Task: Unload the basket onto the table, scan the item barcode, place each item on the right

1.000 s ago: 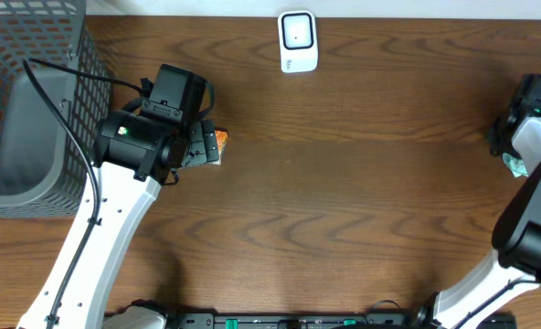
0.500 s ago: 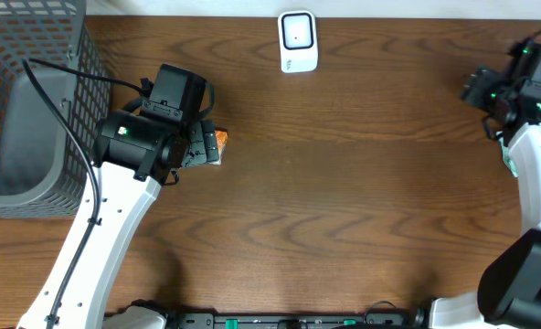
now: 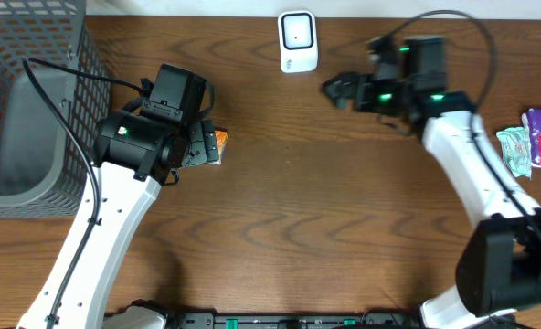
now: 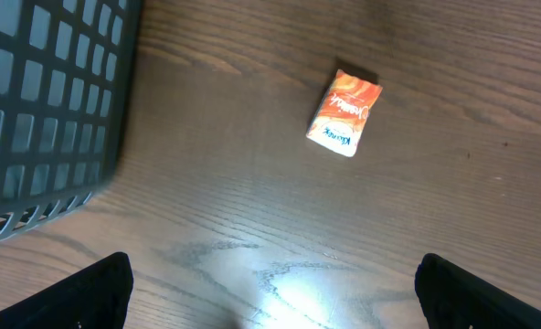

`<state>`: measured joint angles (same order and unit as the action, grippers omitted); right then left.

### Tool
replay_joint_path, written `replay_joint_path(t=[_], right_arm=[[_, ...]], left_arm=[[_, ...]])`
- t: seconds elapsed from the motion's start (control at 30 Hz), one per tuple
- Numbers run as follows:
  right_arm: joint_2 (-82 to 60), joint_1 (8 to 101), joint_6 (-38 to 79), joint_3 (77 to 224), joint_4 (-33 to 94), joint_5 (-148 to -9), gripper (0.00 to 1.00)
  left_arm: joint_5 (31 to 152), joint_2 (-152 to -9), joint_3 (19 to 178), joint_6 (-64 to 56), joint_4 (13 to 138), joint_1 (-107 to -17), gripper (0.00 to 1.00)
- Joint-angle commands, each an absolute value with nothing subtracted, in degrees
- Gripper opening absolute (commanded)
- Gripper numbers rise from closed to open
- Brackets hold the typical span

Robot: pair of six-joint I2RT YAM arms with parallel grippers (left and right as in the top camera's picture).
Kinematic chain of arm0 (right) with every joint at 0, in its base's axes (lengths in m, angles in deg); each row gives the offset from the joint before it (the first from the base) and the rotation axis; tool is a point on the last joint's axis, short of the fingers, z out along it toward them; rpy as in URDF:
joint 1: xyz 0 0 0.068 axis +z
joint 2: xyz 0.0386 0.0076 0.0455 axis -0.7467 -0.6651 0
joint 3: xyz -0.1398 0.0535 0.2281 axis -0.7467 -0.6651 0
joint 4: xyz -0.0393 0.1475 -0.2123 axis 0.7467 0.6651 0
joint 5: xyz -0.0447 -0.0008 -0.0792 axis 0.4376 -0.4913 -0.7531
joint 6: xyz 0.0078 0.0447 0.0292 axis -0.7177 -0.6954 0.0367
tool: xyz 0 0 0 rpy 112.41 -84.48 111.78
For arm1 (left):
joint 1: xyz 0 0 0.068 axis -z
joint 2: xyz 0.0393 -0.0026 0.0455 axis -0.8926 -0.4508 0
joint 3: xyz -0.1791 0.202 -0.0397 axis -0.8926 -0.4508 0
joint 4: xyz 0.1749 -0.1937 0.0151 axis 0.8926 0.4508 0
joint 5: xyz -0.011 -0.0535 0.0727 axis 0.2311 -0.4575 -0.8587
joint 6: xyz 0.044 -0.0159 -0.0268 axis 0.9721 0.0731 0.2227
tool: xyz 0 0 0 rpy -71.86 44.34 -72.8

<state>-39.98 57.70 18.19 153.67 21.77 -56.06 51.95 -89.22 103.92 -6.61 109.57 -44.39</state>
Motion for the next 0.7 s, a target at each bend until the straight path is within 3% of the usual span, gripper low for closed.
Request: replay_joint_path(t=[0.0,0.37,0.67], right_arm=[[-41.77,62.99,17.01,154.56,21.09,-60.76,0.99],[-43.54,68.47,11.18,154.56,21.96,-72.83,0.99],[-43.54,68.04,11.22,154.56,33.70,-83.54,0.99]], left_arm=[[51.82,-88.91,104.38,-7.12,109.72,-44.70,0.98],[51.82,-88.91,104.38,-7.12,109.72,-44.70,0.98],[51.82,-88.91,104.38,-7.12,109.72,-44.70,0.98]])
